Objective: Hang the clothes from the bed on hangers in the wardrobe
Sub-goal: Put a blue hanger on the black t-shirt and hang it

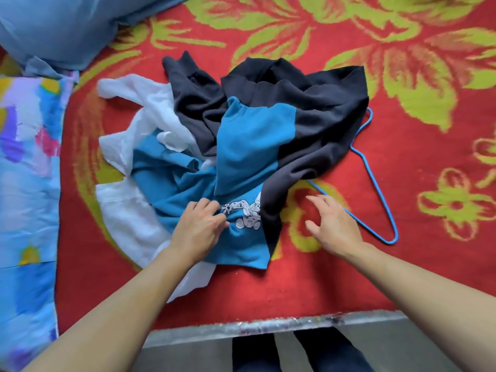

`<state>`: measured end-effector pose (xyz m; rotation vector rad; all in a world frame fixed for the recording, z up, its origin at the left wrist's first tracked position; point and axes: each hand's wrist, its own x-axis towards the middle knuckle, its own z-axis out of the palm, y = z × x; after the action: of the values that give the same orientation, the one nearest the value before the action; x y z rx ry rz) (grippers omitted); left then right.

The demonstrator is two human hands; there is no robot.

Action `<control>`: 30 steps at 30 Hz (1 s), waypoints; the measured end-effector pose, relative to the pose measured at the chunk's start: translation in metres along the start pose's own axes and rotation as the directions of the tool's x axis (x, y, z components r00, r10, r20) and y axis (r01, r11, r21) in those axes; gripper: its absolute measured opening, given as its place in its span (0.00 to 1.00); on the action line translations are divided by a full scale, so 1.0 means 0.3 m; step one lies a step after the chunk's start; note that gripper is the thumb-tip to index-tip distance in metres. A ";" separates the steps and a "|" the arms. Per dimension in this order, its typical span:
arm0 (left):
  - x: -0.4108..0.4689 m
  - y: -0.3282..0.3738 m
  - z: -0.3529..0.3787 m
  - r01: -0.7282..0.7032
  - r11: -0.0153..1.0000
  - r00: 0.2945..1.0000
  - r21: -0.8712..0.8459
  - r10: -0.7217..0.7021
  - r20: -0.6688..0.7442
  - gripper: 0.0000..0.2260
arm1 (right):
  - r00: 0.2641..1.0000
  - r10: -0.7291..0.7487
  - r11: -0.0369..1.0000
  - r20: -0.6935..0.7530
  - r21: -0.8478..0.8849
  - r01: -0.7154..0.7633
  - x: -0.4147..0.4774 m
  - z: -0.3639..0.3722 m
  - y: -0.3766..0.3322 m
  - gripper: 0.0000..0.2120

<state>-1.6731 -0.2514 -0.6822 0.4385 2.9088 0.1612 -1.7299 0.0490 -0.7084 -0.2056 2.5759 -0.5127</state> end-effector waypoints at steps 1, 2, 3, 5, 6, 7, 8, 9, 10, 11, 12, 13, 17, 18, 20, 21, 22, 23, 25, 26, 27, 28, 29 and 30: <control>0.012 0.014 -0.009 -0.010 0.999 1.000 -0.030 0.010 -0.020 0.14 | 1.000 0.003 1.000 0.013 0.002 -0.003 -0.024 0.005 0.003 0.26; 0.016 0.030 -0.037 0.026 0.995 1.000 -0.091 -0.027 -0.009 0.13 | 1.000 0.000 1.000 0.029 0.001 0.000 -0.052 0.007 0.000 0.22; 0.017 0.043 -0.065 0.101 0.980 0.995 -0.173 -0.104 -0.010 0.14 | 0.999 -0.010 1.000 0.044 0.011 0.009 -0.079 0.007 -0.006 0.20; 0.023 0.064 -0.165 0.307 0.882 0.940 -0.358 -0.340 -0.030 0.14 | 0.997 -0.045 0.998 0.061 0.048 0.042 -0.128 -0.019 -0.040 0.18; 0.035 0.071 -0.234 0.357 0.822 0.904 -0.444 -0.423 -0.058 0.14 | 0.996 -0.070 0.996 0.062 0.066 0.066 -0.145 -0.041 -0.065 0.19; 0.052 0.079 -0.309 0.358 0.776 0.876 -0.520 -0.472 -0.101 0.14 | 0.993 -0.103 0.991 0.056 0.086 0.098 -0.161 -0.067 -0.093 0.21; 0.072 0.094 -0.402 0.325 0.742 0.858 -0.587 -0.492 -0.148 0.13 | 0.989 -0.136 0.985 0.054 0.115 0.129 -0.176 -0.098 -0.126 0.24; 0.098 0.113 -0.501 0.279 0.719 0.847 -0.637 -0.497 -0.190 0.12 | 0.984 -0.167 0.976 0.057 0.152 0.157 -0.193 -0.143 -0.169 0.28; 0.124 0.136 -0.610 0.234 0.708 0.842 -0.667 -0.491 -0.225 0.11 | 0.978 -0.196 0.964 0.070 0.196 0.179 -0.210 -0.197 -0.219 0.34; 0.150 0.161 -0.721 0.191 0.706 0.841 -0.682 -0.476 -0.256 0.11 | 0.971 -0.222 0.950 0.085 0.242 0.196 -0.227 -0.258 -0.272 0.39; 0.170 0.190 -0.837 0.154 0.703 0.844 -0.694 -0.459 -0.278 0.11 | 0.965 -0.246 0.933 0.087 0.291 0.211 -0.247 -0.328 -0.329 0.42; 0.186 0.220 -0.953 0.117 0.701 0.844 -0.704 -0.443 -0.301 0.11 | 0.964 -0.254 0.914 0.074 0.345 0.214 -0.269 -0.405 -0.387 0.43; 0.207 0.293 -1.379 0.005 0.695 0.813 -0.719 -0.421 -0.402 0.13 | 0.972 -0.205 0.765 -0.116 0.601 0.233 -0.319 -0.723 -0.556 0.24; 0.201 0.300 -1.473 -0.011 0.706 0.797 -0.708 -0.422 -0.433 0.13 | 0.969 -0.199 0.692 -0.145 0.680 0.244 -0.320 -0.802 -0.581 0.19; 0.169 0.295 -1.643 -0.026 0.737 0.747 -0.675 -0.434 -0.503 0.14 | 0.971 -0.179 0.526 -0.160 0.818 0.232 -0.316 -0.976 -0.612 0.11; 0.145 0.280 -1.715 -0.022 0.750 0.719 -0.661 -0.448 -0.532 0.14 | 0.975 -0.160 0.455 -0.154 0.865 0.211 -0.326 -1.076 -0.622 0.06; 0.115 0.268 -1.781 -0.013 0.761 0.691 -0.649 -0.463 -0.556 0.14 | 0.976 -0.158 0.409 -0.148 0.890 0.201 -0.345 -1.182 -0.631 0.04; 0.082 0.251 -1.838 0.004 0.768 0.665 -0.640 -0.480 -0.573 0.13 | 0.974 -0.168 0.387 -0.150 0.899 0.205 -0.369 -1.284 -0.639 0.04; 0.013 0.218 -1.931 0.050 0.791 0.623 -0.609 -0.502 -0.601 0.13 | 0.958 -0.229 0.380 -0.175 0.890 0.253 -0.424 -1.474 -0.666 0.06; -0.023 0.206 -1.968 0.077 0.805 0.614 -0.588 -0.503 -0.608 0.14 | 0.941 -0.273 0.391 -0.201 0.871 0.299 -0.454 -1.554 -0.687 0.08; -0.061 0.200 -2.000 0.090 0.815 0.621 -0.572 -0.495 -0.608 0.15 | 0.922 -0.311 0.401 -0.230 0.848 0.347 -0.492 -1.627 -0.717 0.11; -0.102 0.200 -2.031 0.084 0.821 0.655 -0.565 -0.473 -0.590 0.17 | 0.906 -0.334 0.403 -0.261 0.829 0.387 -0.534 -1.690 -0.751 0.14; -0.147 0.205 -2.060 0.078 0.823 0.710 -0.563 -0.442 -0.548 0.20 | 0.891 -0.350 0.385 -0.291 0.822 0.419 -0.578 -1.741 -0.787 0.15; -0.194 0.219 -2.085 0.083 0.842 0.774 -0.533 -0.391 -0.498 0.21 | 0.877 -0.363 0.350 -0.314 0.827 0.441 -0.624 -1.784 -0.822 0.15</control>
<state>-1.7303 -0.2554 -0.0531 -0.1227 3.2862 1.1583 -1.8259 0.0377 -0.0977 -0.4491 1.9135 -2.0138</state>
